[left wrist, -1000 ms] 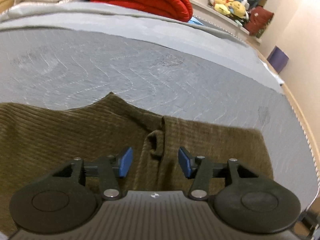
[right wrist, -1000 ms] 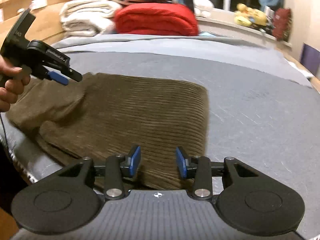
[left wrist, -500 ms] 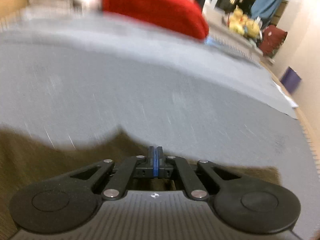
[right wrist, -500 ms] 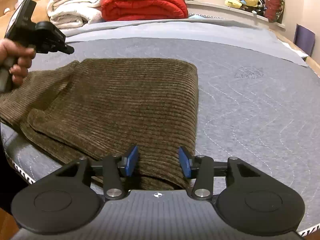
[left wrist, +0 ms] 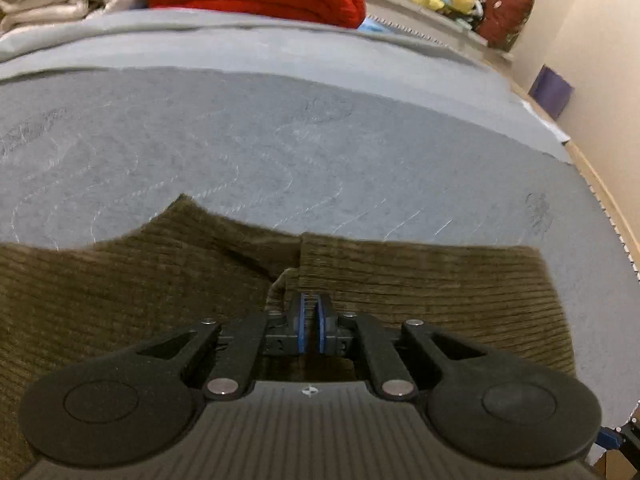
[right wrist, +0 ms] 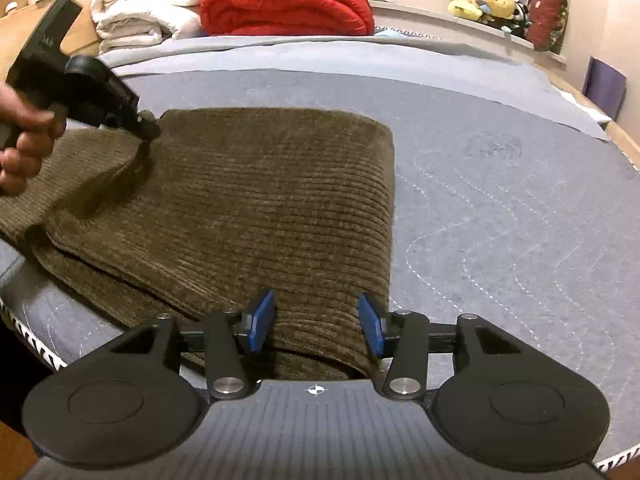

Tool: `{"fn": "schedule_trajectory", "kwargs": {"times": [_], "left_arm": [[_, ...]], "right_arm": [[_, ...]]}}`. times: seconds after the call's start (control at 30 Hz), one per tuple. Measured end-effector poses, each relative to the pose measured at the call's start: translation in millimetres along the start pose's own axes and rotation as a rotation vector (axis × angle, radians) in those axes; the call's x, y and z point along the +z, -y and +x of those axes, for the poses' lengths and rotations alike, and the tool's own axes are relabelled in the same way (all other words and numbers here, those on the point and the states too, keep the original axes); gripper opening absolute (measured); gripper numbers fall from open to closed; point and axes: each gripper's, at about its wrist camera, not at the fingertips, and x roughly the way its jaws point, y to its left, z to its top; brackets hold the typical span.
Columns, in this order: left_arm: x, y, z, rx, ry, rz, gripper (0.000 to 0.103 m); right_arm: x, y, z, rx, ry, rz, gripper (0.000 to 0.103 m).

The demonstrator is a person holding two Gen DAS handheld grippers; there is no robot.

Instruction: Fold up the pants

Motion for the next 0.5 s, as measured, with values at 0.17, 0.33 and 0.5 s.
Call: {"fn": "schedule_trajectory", "kwargs": {"times": [0.17,0.33,0.5], "left_arm": [[-5.5,14.2,-19.7,-0.032,0.048,0.075,0.017],[-10.6,22.3,-36.0,-0.057,0.057,0.106,0.021],[-26.8,24.8,-60.5,-0.087,0.051,0.136,0.021]], "right_arm": [[4.0,3.3,-12.2,-0.016,0.038,0.035,0.049],[2.8,2.3,-12.9,-0.043,0.035,0.046,0.049],[6.4,1.8,-16.3,-0.071,0.059,0.075,0.049]]}}
